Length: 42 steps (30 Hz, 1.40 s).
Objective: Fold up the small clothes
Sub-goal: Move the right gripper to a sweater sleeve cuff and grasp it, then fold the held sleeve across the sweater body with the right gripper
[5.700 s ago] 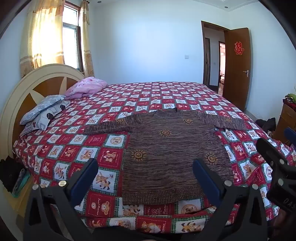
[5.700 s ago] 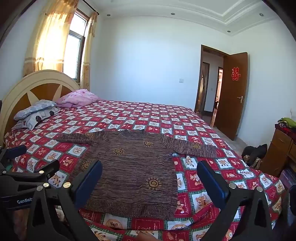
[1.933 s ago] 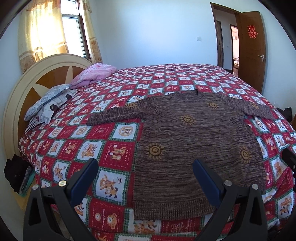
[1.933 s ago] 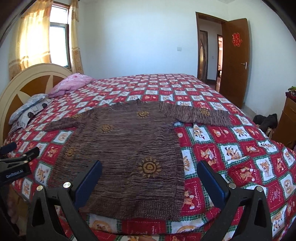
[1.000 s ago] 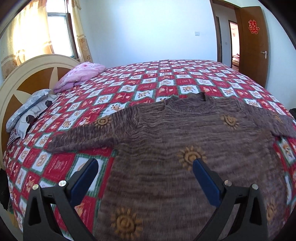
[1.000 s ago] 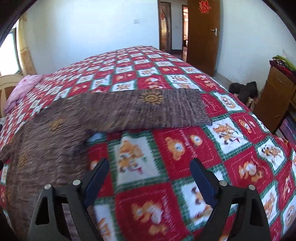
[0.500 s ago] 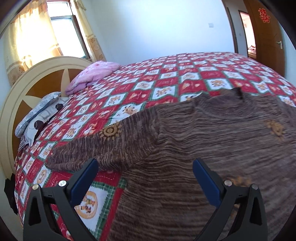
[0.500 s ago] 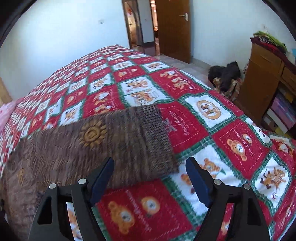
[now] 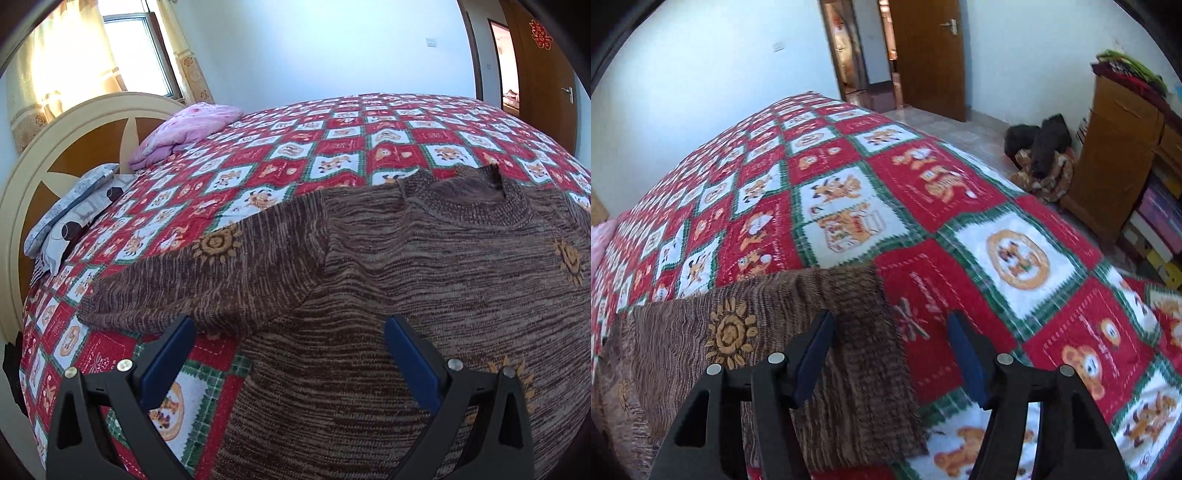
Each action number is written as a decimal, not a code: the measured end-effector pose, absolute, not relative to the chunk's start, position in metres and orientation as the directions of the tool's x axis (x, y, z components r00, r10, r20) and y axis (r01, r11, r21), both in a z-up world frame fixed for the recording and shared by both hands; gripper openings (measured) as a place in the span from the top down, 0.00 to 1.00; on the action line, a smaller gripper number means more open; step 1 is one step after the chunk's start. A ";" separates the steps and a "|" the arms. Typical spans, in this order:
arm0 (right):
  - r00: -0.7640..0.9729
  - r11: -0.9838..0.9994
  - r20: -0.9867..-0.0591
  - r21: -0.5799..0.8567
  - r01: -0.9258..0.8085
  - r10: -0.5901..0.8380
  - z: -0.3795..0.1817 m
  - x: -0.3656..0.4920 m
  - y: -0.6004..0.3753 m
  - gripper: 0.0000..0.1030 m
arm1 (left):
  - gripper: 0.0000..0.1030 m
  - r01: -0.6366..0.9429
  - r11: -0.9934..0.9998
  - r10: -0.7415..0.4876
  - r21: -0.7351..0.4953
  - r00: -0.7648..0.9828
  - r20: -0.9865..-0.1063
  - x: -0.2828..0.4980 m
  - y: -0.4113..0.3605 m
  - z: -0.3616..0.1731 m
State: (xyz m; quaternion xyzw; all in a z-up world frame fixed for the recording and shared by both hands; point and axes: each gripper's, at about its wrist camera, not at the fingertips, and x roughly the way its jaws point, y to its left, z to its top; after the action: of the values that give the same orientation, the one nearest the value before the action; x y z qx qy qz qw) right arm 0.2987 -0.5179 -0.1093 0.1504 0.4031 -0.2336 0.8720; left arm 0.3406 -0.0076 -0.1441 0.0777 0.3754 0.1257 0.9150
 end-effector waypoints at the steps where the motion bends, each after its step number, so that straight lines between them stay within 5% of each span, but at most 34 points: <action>1: 0.574 0.858 -0.772 0.074 0.508 -0.273 -0.110 0.303 -0.515 0.48 | 0.00 -0.179 0.955 0.294 0.238 0.684 -0.668 0.341 -0.006 -0.144; 6: 0.559 0.892 -0.780 0.000 0.451 -0.283 -0.111 0.315 -0.494 0.89 | 0.00 -0.172 0.960 0.279 0.222 0.683 -0.675 0.342 -0.004 -0.145; 8: 0.555 0.892 -0.780 -0.006 0.453 -0.287 -0.106 0.315 -0.490 0.93 | 0.00 -0.171 0.962 0.271 0.213 0.685 -0.676 0.341 -0.003 -0.145; 30: 0.732 0.985 -0.669 -0.003 0.173 -0.130 0.007 0.340 -0.301 0.95 | 0.00 -0.191 0.971 0.238 0.145 0.695 -0.678 0.337 0.007 -0.149; 42: 0.704 0.998 -0.710 0.062 0.007 0.039 -0.033 0.380 -0.176 0.95 | 0.00 -0.199 0.971 0.236 0.133 0.699 -0.676 0.336 0.009 -0.151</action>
State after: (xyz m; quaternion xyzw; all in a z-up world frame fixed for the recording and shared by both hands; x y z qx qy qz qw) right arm 0.3800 -0.1764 -0.0332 0.0300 0.3849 0.0086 0.9224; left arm 0.3361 0.0093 -0.1505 0.0250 0.3698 0.1179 0.9213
